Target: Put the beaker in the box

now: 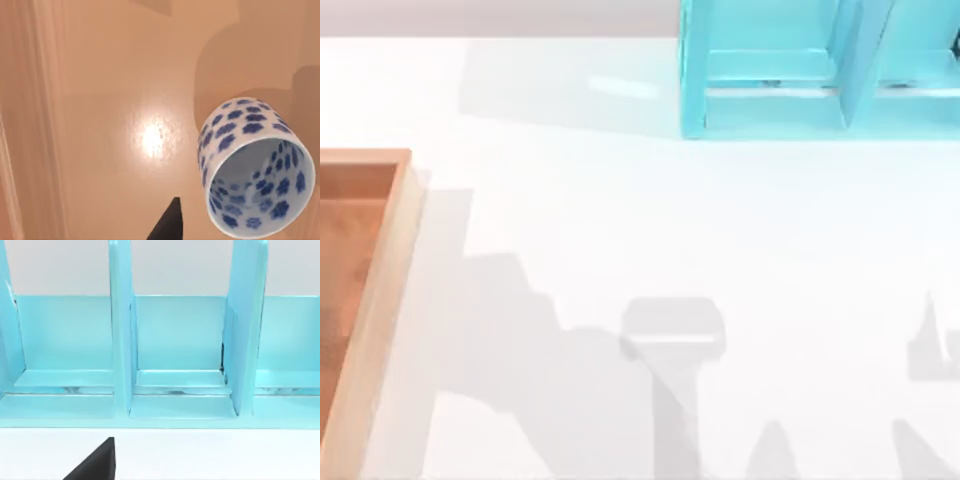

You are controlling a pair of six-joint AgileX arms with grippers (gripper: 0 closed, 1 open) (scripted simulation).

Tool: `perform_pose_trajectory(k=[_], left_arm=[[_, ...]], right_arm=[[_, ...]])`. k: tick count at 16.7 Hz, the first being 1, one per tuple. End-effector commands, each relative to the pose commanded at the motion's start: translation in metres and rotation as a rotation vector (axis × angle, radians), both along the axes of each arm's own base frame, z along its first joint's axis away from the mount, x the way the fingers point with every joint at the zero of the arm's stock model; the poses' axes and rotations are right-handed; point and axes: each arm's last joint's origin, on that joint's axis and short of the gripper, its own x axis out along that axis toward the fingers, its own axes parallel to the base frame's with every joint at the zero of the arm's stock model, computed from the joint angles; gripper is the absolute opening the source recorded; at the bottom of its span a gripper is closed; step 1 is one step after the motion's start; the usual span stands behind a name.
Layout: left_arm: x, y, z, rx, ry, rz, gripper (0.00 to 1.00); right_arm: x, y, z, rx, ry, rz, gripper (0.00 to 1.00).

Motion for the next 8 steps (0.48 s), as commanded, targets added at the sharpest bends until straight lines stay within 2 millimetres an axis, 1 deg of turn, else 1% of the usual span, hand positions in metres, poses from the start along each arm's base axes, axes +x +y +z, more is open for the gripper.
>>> perform_pose_trajectory(k=[2,3,8], left_arm=[[0.0000,0.0000,0.0000,0.000,0.000,0.000,0.98],[0.0000,0.0000,0.0000,0.000,0.000,0.000,1.00],[0.0000,0.0000,0.0000,0.000,0.000,0.000,1.00]], right_arm=[[0.0000,0.0000,0.0000,0.000,0.000,0.000,1.00],[0.0000,0.0000,0.0000,0.000,0.000,0.000,1.00],[0.0000,0.0000,0.0000,0.000,0.000,0.000,1.00]])
